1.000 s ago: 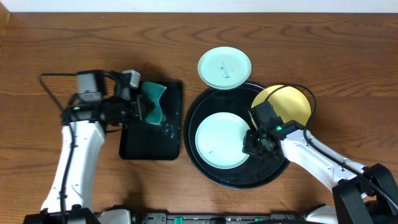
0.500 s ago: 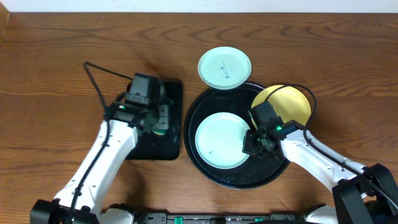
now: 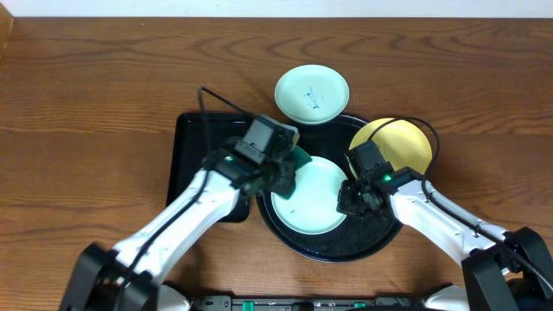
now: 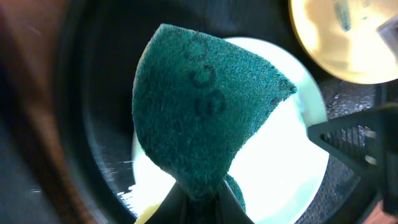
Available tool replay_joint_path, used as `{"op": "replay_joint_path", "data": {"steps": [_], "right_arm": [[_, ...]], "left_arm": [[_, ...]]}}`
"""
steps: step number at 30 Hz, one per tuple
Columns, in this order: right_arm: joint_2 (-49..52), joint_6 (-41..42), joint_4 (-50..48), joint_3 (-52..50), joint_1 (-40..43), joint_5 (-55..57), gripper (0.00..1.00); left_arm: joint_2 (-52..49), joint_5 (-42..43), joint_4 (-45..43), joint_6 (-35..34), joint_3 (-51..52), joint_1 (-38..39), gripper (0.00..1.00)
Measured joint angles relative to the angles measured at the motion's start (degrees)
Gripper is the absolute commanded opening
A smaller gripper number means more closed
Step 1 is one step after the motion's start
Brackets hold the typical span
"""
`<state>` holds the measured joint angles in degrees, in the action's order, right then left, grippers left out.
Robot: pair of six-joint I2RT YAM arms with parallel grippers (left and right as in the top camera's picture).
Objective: Clean dirty plates on tray and stack at the side
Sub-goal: 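Move the sponge over and wipe the mint plate on the round tray, then return the sponge to the black tray with the left gripper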
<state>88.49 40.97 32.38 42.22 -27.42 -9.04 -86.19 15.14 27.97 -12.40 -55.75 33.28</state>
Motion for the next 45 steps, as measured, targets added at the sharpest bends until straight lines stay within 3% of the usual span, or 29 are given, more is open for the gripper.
{"op": "replay_joint_path", "data": {"steps": [4,16,23,31,39,45], "right_arm": [[0.0,0.0,0.0,0.0,0.0,0.0,0.01],[0.0,0.0,0.0,0.0,0.0,0.0,0.01],[0.2,0.0,-0.4,0.0,0.0,-0.4,0.01],[0.2,0.0,-0.4,0.0,0.0,-0.6,0.01],[0.2,0.0,-0.4,0.0,0.0,-0.6,0.01],[0.2,0.0,-0.4,0.0,0.0,-0.5,0.01]], "left_arm": [[-5.6,1.6,-2.4,-3.9,0.0,2.4,0.07],[-10.9,6.3,-3.8,-5.8,0.2,6.4,0.08],[-11.2,-2.3,-1.0,-6.0,1.0,6.6,0.08],[-11.1,-12.7,-8.3,-6.0,1.0,6.6,0.08],[-2.4,-15.4,-4.1,-6.0,1.0,5.5,0.08],[5.3,-13.7,1.6,-4.0,1.0,-2.7,0.08]]}}
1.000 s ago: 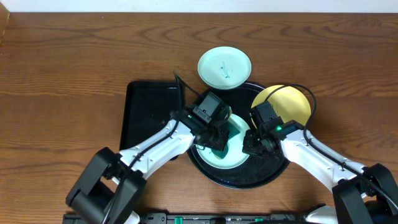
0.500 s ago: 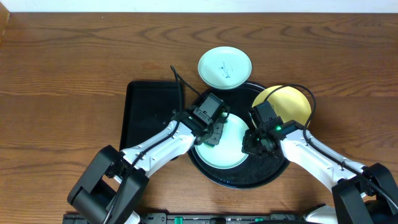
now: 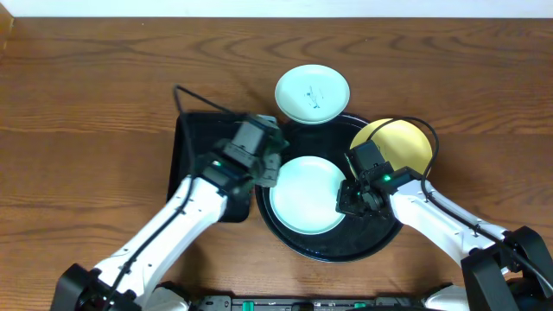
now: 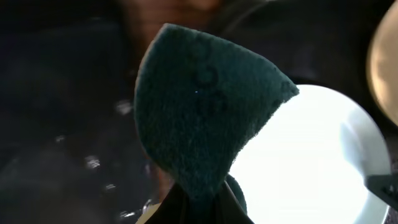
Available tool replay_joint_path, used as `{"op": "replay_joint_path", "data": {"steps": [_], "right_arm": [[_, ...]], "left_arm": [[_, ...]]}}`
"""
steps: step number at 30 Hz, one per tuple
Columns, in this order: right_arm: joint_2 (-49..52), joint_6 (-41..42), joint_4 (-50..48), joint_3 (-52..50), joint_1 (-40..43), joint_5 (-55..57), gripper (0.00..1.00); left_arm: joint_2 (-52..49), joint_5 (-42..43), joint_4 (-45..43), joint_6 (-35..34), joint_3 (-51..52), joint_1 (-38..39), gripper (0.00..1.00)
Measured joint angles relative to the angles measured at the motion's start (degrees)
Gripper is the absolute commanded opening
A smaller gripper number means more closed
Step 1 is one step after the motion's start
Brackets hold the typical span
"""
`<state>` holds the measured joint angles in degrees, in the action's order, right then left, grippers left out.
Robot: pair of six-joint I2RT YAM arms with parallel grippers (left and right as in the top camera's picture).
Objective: Clean dirty plates on tray and stack at the side
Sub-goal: 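Return the sponge to the black tray with the left gripper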
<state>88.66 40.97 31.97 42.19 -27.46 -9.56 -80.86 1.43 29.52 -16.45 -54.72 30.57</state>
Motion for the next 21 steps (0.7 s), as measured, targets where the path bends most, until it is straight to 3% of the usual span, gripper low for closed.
{"op": "replay_joint_path", "data": {"steps": [11,13,17,21], "right_arm": [[0.0,0.0,0.0,0.0,0.0,0.0,0.01],[0.0,0.0,0.0,0.0,0.0,0.0,0.01],[0.0,0.0,0.0,0.0,0.0,0.0,0.02],[0.1,-0.3,0.0,0.0,0.0,0.0,0.18]], "left_arm": [[-3.9,9.0,2.1,4.8,0.0,-16.6,0.08],[-5.6,9.2,2.2,4.9,0.0,-17.8,0.16],[-8.8,9.5,2.8,5.6,0.0,-19.0,0.50],[-9.5,9.8,2.9,5.9,0.0,-19.2,0.56]]}}
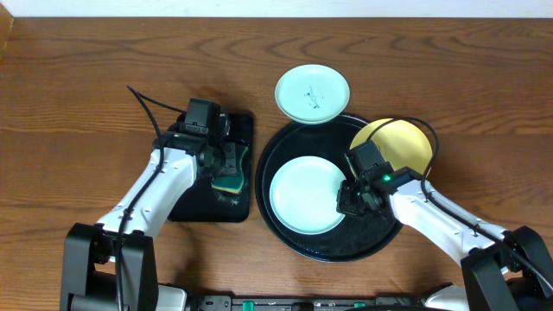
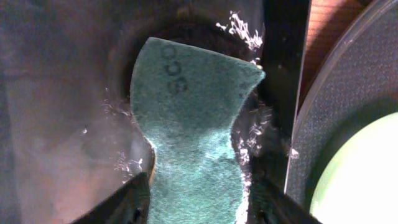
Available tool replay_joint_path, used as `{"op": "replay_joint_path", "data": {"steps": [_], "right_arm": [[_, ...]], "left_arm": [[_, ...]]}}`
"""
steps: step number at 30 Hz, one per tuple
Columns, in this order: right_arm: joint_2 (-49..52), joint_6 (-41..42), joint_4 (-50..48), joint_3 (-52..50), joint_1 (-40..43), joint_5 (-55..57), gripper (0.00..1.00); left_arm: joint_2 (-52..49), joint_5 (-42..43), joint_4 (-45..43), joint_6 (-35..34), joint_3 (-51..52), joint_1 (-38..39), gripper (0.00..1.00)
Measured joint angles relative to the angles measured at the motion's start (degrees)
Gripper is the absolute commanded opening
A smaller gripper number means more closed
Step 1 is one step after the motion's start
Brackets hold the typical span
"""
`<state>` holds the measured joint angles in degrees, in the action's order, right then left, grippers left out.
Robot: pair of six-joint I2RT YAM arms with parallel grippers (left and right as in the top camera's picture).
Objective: Clean dirty plates on tray and stack at the side
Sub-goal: 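Return the sponge to the black tray with the left gripper, then grip the mint plate rim and carry it off to the right side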
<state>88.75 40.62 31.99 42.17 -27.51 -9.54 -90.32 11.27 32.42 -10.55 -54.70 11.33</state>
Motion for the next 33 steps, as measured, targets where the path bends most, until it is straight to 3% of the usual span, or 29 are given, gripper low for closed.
{"op": "replay_joint_path", "data": {"steps": [3,5,10,23,33], "right_arm": [[0.1,-0.1,-0.7,-0.3,-0.1,0.1,0.18],[0.1,-0.1,-1.4,-0.4,-0.1,0.4,0.02],[0.2,-0.1,-2.7,-0.5,-0.1,1.4,0.01],[-1.4,-3.6,-2.8,-0.5,-0.1,1.4,0.01],[-16.4,-8.8,-2.7,0.1,-0.1,14.7,0.01]], "left_arm": [[0.0,0.0,0.0,0.1,0.0,0.0,0.56],[0.7,0.0,0.4,0.1,0.0,0.0,0.56],[4.8,0.0,4.0,0.0,0.0,0.0,0.67],[6.0,0.0,8.7,0.1,0.0,0.0,0.68],[6.0,0.0,8.7,0.1,0.0,0.0,0.69]]}}
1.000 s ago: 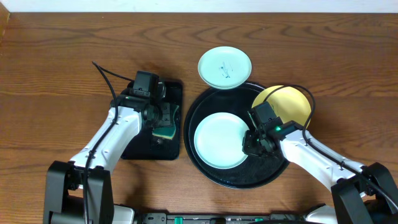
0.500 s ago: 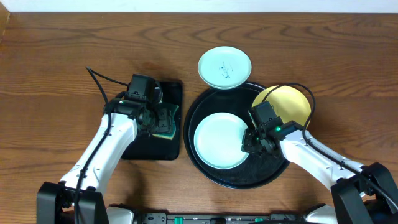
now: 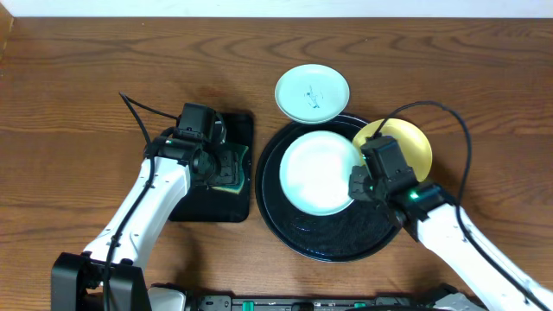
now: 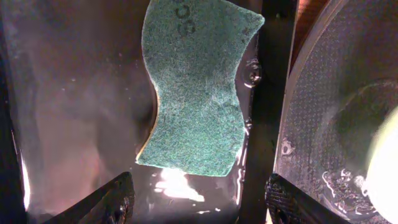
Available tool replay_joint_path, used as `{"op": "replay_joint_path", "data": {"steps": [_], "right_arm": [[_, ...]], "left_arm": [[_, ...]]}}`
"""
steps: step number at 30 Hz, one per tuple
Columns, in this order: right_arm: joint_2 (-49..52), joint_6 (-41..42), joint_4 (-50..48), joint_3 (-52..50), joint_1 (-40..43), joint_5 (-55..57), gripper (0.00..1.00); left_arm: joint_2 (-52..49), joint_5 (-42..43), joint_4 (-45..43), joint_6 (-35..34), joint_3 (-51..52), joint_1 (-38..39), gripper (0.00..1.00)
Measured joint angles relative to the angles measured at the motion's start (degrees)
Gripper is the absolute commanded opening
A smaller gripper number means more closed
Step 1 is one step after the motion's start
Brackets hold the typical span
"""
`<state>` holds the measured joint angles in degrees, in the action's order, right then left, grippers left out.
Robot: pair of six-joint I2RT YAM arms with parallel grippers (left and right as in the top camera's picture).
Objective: Clean dirty plates on tray and stack at the side
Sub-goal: 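Grip the mint plate rim and carry it off to the right side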
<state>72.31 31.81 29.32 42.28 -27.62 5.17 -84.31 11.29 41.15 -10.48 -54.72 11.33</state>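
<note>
A pale green plate sits over the round black tray, and my right gripper is shut on its right rim. A yellow plate lies at the tray's back right, partly behind that arm. A second pale green plate rests on the table just beyond the tray. The green sponge lies flat in the wet rectangular black tray. My left gripper hovers open just short of the sponge, holding nothing.
The round tray's textured rim runs close along the right side of the rectangular tray. Bare wooden table surrounds both trays. Cables trail from both arms.
My left gripper has drawn back from the sponge, which stays on the rectangular tray. The right gripper has shifted the pale green plate toward the back of the round tray.
My left gripper first held the sponge over the pale green plate while the right gripper gripped the plate's rim. It then carried the sponge off to the left. By 1.1 s ago the sponge lay on the rectangular tray between open fingers. Now the plate has moved.
</note>
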Motion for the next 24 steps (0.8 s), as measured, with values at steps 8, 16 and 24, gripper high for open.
{"op": "replay_joint_path", "data": {"steps": [8,16,24], "right_arm": [[-3.5,-6.7,0.2,0.0,-3.0,13.8,0.01],[-3.8,-14.2,0.1,0.1,-8.9,26.9,0.01],[-3.8,-26.1,-6.2,0.3,-17.6,42.7,0.01]], "left_arm": [[0.0,0.0,0.0,0.0,0.0,0.0,0.69],[0.0,0.0,0.0,0.0,0.0,0.0,0.69],[0.0,0.0,0.0,0.0,0.0,0.0,0.69]]}}
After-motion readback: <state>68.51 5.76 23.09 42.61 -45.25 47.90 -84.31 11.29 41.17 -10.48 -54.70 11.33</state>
